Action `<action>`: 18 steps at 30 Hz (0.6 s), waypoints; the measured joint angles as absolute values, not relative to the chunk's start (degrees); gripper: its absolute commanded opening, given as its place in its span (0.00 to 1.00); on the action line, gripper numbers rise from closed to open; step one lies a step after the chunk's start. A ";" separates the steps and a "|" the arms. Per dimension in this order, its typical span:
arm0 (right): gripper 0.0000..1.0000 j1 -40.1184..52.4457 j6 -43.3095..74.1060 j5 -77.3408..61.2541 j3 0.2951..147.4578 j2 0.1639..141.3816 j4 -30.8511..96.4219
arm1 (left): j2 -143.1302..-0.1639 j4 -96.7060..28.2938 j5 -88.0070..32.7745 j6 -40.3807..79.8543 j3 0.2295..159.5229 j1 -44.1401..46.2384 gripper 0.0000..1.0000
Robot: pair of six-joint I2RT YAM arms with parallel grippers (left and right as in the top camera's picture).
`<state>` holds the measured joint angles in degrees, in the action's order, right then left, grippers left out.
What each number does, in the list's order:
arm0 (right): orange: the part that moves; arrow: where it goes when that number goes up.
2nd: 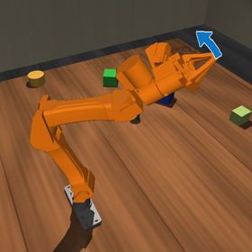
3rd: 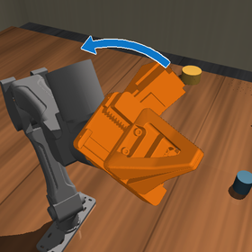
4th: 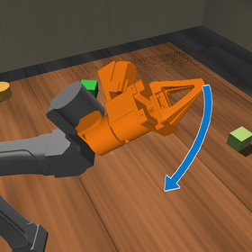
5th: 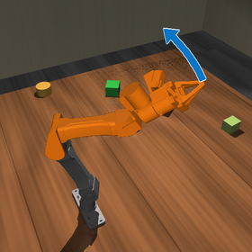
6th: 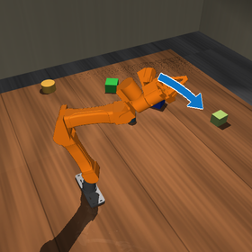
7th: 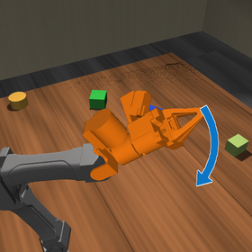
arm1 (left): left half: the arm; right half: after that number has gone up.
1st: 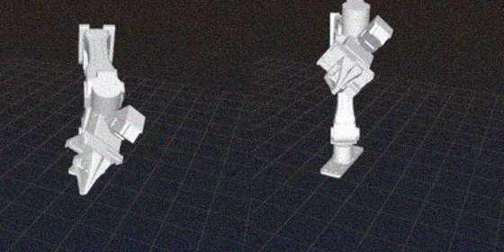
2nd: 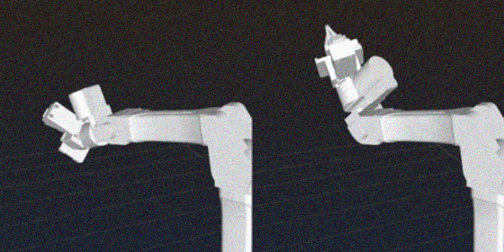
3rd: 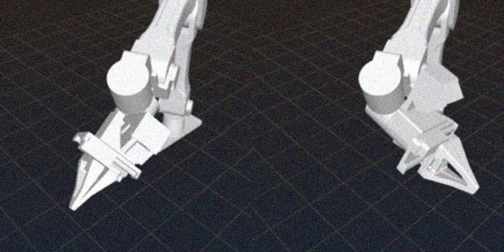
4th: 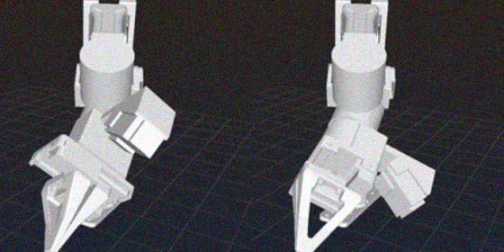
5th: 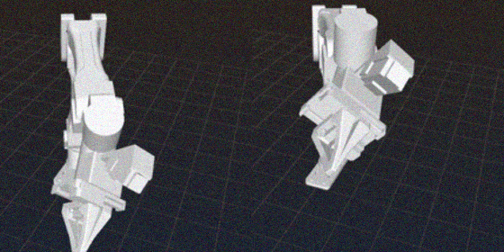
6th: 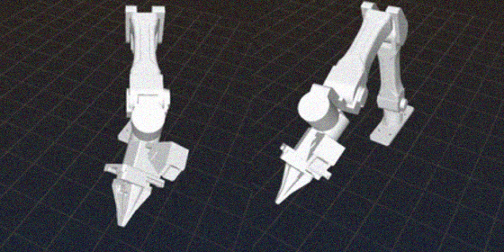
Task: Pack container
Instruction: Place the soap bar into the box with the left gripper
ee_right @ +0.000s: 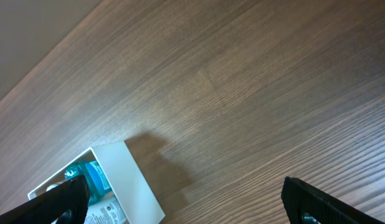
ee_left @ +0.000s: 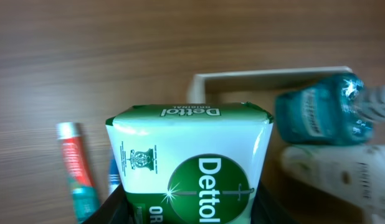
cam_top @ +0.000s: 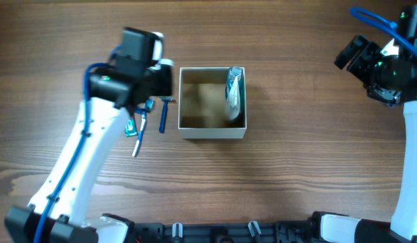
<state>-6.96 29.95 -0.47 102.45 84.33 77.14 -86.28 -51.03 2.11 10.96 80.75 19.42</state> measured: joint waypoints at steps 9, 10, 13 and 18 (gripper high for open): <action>1.00 -6.96 29.95 -0.45 102.45 84.33 77.14 | -103.44 -42.98 2.02 19.44 80.73 28.27 0.24; 1.00 -6.96 29.95 -0.47 102.45 84.31 77.14 | -106.04 -41.80 1.78 20.56 80.73 28.36 0.24; 1.00 -6.96 29.95 -0.47 102.45 84.33 77.14 | -111.50 -40.18 0.10 22.41 80.60 28.38 0.30; 1.00 -6.96 29.95 -0.47 102.45 84.33 77.14 | -113.36 -39.48 -1.61 23.86 80.51 28.40 0.52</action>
<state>-6.96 29.95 -0.47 102.45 84.33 77.14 -113.36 -39.48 -1.61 23.86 80.51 28.40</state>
